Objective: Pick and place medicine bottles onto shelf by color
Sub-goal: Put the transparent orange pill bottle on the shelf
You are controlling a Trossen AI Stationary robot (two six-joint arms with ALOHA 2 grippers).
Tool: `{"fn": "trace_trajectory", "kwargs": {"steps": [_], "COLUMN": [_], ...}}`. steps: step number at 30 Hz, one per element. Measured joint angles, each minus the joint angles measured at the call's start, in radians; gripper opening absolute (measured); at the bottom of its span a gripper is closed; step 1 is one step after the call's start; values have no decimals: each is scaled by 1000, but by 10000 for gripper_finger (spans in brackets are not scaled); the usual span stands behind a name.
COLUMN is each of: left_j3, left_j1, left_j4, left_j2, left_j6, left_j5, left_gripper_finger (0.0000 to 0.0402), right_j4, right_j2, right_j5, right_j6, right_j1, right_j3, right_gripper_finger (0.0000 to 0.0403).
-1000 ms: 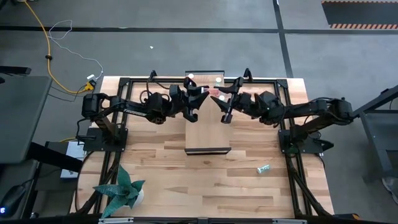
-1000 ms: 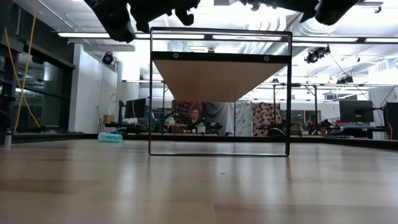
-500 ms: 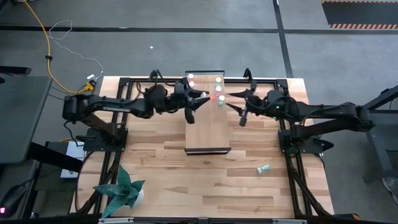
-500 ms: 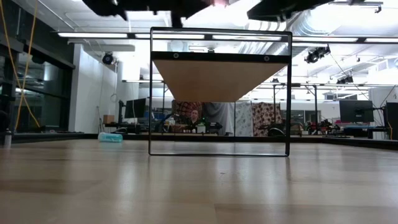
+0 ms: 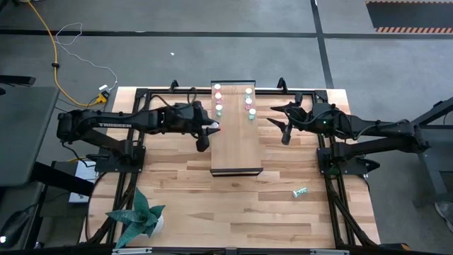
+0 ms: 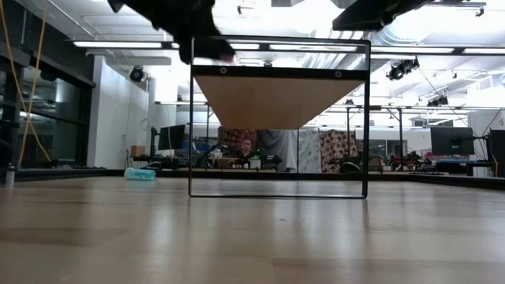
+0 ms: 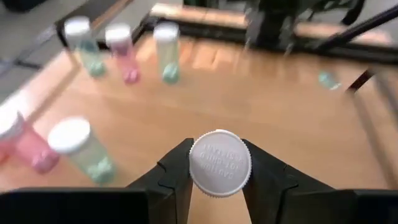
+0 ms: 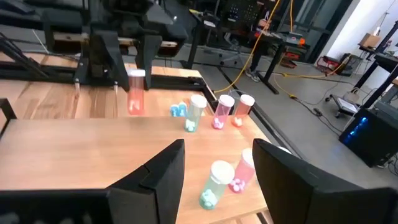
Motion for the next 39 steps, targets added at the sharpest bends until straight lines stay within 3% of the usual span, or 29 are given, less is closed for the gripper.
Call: {"fn": "trace_trajectory", "kwargs": {"steps": [6, 15, 20, 39], "left_j3": [68, 336, 412, 421], "left_j1": [4, 5, 10, 67], "left_j4": [-20, -398, -473, -480], "left_j2": [80, 244, 304, 338], "left_j6": [37, 99, 114, 100], "left_j5": [-35, -70, -70, -54], "left_gripper_finger": [103, 103, 103, 108], "right_j4": [0, 1, 0, 1], "right_j2": [32, 58, 58, 58], "right_j5": [0, 0, 0, 0], "right_j6": [11, 2, 0, 7], "right_j1": [0, 0, 0, 0], "right_j3": [0, 0, 0, 0], "right_gripper_finger": [181, 181, 181, 181]}}
